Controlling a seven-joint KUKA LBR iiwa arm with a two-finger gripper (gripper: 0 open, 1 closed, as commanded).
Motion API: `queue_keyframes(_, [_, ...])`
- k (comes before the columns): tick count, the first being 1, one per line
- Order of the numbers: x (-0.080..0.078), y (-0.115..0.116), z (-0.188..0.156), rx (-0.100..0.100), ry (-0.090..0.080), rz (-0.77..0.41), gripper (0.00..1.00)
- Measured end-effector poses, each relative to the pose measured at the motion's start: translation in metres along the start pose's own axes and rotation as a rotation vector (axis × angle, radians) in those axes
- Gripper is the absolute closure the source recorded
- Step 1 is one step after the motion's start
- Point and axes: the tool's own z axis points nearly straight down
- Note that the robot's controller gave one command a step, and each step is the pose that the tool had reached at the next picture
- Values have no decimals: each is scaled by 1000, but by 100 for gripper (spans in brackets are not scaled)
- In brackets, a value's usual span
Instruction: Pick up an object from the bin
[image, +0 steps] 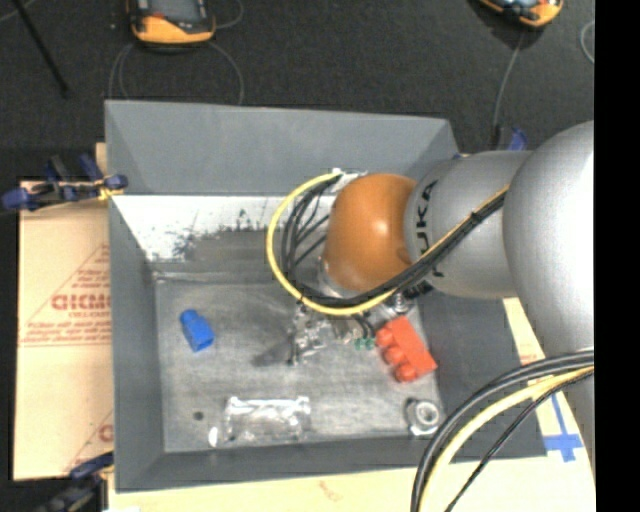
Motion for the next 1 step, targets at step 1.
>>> queue_keyframes(1, [-18,-2,-146,4,2,-38,100])
